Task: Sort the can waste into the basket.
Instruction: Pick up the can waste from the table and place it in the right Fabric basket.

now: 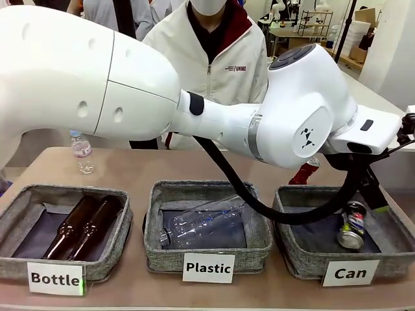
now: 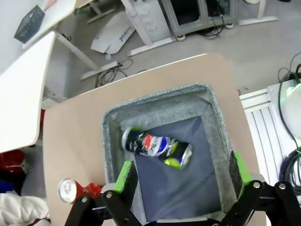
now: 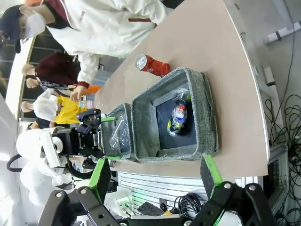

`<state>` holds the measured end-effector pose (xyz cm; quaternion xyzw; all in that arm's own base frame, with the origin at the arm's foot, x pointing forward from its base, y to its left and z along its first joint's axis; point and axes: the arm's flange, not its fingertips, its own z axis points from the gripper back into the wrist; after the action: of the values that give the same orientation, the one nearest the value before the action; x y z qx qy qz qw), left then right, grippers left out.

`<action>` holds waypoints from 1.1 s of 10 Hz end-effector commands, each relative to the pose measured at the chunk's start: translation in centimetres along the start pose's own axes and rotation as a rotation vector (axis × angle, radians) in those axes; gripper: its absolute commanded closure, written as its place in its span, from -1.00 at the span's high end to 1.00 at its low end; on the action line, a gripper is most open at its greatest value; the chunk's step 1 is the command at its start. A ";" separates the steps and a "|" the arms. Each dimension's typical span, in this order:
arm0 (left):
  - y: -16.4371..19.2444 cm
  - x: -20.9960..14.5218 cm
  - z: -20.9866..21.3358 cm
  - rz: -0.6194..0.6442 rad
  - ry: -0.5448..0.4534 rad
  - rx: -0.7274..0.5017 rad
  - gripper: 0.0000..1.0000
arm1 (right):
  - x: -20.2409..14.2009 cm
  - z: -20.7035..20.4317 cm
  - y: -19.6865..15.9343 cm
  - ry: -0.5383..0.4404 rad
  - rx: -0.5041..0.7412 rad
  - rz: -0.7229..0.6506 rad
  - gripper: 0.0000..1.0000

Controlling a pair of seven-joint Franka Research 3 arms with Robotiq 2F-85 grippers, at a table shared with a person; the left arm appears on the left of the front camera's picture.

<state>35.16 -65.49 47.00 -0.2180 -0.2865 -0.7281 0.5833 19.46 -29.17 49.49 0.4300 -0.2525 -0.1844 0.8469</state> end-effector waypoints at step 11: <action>-4.3 -15.9 30.6 0.582 -0.180 -0.099 1.00 | -0.3 -15.7 11.4 0.221 0.035 0.110 1.00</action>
<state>37.76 -41.72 60.13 -0.3789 -0.2261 -0.5218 0.7301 29.18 -14.57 50.51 0.4546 -0.1793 -0.0800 0.8688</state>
